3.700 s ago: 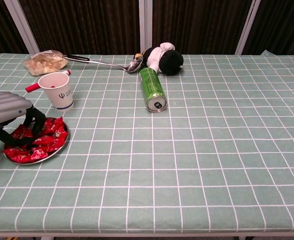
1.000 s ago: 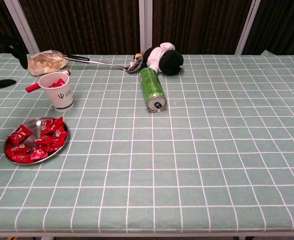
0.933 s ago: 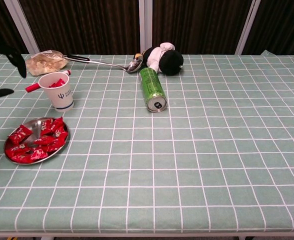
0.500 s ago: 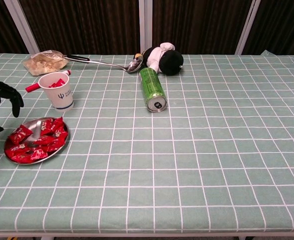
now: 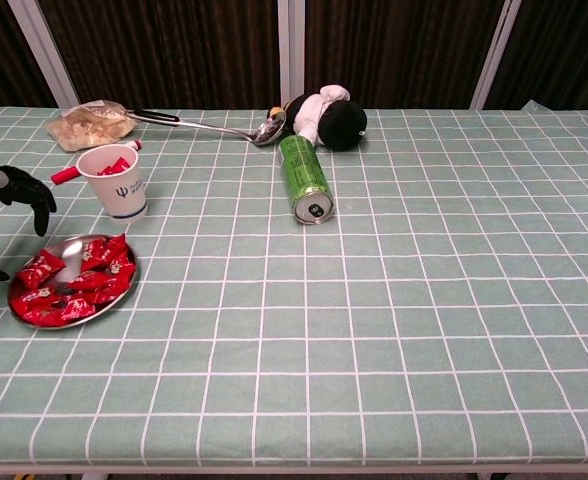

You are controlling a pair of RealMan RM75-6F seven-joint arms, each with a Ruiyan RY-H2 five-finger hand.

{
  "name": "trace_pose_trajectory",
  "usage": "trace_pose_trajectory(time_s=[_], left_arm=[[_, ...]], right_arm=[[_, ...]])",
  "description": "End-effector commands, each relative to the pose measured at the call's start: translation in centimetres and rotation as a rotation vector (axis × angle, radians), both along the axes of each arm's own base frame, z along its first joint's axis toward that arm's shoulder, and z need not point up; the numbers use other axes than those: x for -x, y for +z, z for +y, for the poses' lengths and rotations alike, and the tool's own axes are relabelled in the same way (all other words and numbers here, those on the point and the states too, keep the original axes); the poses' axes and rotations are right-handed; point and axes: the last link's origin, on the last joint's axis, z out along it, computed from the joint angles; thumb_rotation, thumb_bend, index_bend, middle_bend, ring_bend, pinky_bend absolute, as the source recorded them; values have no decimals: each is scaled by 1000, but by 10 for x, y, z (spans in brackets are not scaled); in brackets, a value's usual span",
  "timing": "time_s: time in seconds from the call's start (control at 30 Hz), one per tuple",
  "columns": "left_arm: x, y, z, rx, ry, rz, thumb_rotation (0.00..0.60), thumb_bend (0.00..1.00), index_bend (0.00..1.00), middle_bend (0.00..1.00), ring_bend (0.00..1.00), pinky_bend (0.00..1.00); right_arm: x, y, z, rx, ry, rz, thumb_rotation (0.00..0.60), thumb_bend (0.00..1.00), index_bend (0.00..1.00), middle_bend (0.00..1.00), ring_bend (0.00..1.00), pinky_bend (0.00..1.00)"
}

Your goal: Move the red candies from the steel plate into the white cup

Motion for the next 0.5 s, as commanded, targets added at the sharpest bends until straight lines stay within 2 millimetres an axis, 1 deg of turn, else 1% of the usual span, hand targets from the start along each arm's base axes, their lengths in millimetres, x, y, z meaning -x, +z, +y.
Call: trace_pose_trajectory(time_s=[0.03,0.27,0.5], left_arm=[[0,-4,4,-10,-12,-5,600,133,491,350,212,321],[-2,-7,11,-29,-18,-32,600,126,495,357,212,321],[-3,-15,14,-15,-14,-27,600,125,495,357,212,321]], right_arm=[[0,0,0,0,-2,0,600,198,17,60,0,133],[0,0,-1,1,-6,2,600,198,17,60,0,133],[1,1,-1,1,-11,3,600,198,17,60,0,133]])
